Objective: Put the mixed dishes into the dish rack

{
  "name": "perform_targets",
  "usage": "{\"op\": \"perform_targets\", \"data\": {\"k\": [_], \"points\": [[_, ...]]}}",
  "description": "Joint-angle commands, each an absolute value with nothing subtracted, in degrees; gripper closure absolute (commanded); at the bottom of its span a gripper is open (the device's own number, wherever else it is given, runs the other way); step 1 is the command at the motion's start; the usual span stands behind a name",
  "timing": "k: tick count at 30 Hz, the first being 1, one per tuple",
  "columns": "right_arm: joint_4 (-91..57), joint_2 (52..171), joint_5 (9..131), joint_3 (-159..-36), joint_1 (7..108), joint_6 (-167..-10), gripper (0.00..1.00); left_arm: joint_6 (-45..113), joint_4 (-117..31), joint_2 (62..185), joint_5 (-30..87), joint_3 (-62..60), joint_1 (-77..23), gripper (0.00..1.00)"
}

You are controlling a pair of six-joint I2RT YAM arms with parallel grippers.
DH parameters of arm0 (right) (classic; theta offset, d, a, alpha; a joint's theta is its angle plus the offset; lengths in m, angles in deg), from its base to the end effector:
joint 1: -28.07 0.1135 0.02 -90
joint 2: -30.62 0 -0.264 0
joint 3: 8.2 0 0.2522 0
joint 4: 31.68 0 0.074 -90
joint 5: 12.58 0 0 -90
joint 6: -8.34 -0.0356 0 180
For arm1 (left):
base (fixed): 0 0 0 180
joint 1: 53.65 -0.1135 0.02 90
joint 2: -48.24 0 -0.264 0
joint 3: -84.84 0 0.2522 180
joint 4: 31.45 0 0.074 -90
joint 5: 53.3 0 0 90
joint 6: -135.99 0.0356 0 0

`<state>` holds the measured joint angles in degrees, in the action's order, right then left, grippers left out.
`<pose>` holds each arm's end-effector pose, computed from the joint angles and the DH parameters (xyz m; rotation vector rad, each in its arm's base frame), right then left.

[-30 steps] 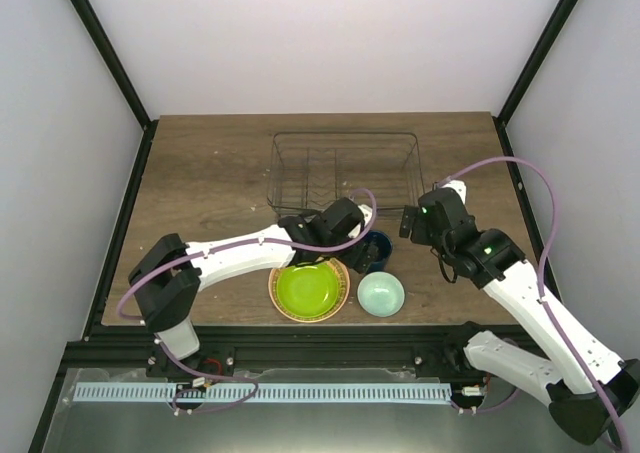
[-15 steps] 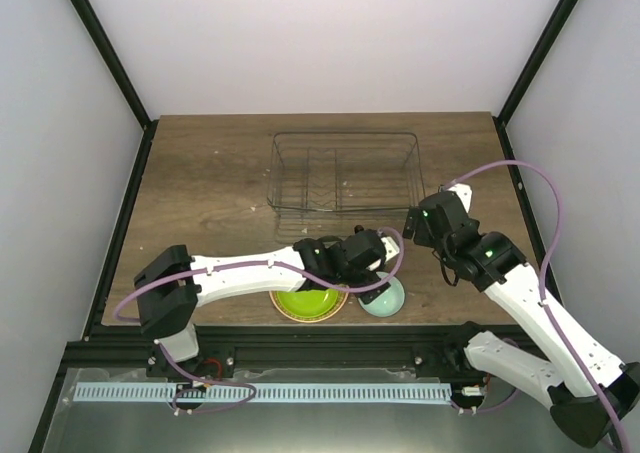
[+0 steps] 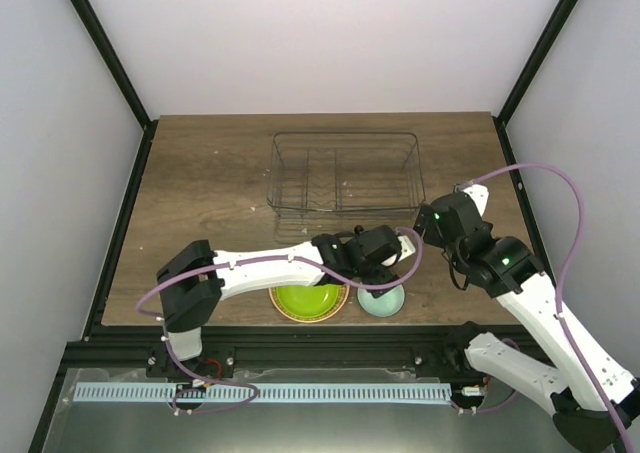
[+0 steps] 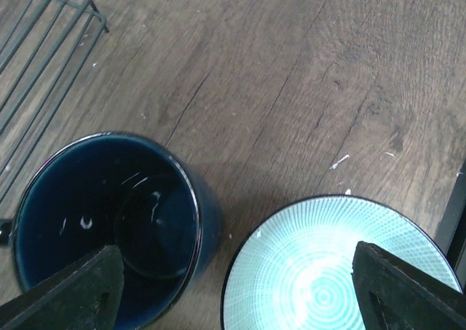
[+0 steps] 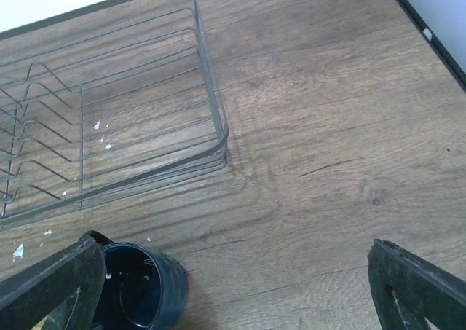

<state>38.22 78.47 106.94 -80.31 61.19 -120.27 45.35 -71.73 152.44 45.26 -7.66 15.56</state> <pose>0.1320 0.0652 0.3378 0.3461 2.2160 0.0565 0.1466 -0.3711 0.2323 1.3520 2.0972 -0.3389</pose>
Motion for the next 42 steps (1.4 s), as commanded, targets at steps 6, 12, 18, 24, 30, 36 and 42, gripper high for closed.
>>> {"op": "perform_targets", "data": {"k": [6,12,18,24,30,36,42], "points": [[42.45,74.28,114.31,-84.86,60.90,-124.54,0.00,47.38,-73.25,157.77,44.47,-12.97,14.39,0.19],[42.21,74.21,114.26,-84.85,60.86,-124.24,0.00,45.80,-73.96,158.30,43.92,-12.49,11.62,0.30],[41.28,74.30,113.50,-84.45,60.85,-123.80,0.00,46.14,-74.55,159.99,44.31,-13.05,9.86,0.37],[41.15,74.39,113.63,-84.63,60.86,-123.42,0.00,46.55,-75.05,162.23,43.02,-14.24,9.81,0.40],[40.72,74.49,113.68,-84.37,60.86,-123.14,0.00,46.78,-75.97,163.73,42.07,-15.84,9.81,0.51],[40.36,74.58,113.66,-84.10,60.86,-122.83,0.00,46.83,-76.74,164.73,42.46,-17.21,9.77,0.84],[40.10,74.61,113.61,-83.97,60.85,-122.61,0.00,46.53,-76.62,165.26,41.48,-17.36,9.64,0.98]]}}
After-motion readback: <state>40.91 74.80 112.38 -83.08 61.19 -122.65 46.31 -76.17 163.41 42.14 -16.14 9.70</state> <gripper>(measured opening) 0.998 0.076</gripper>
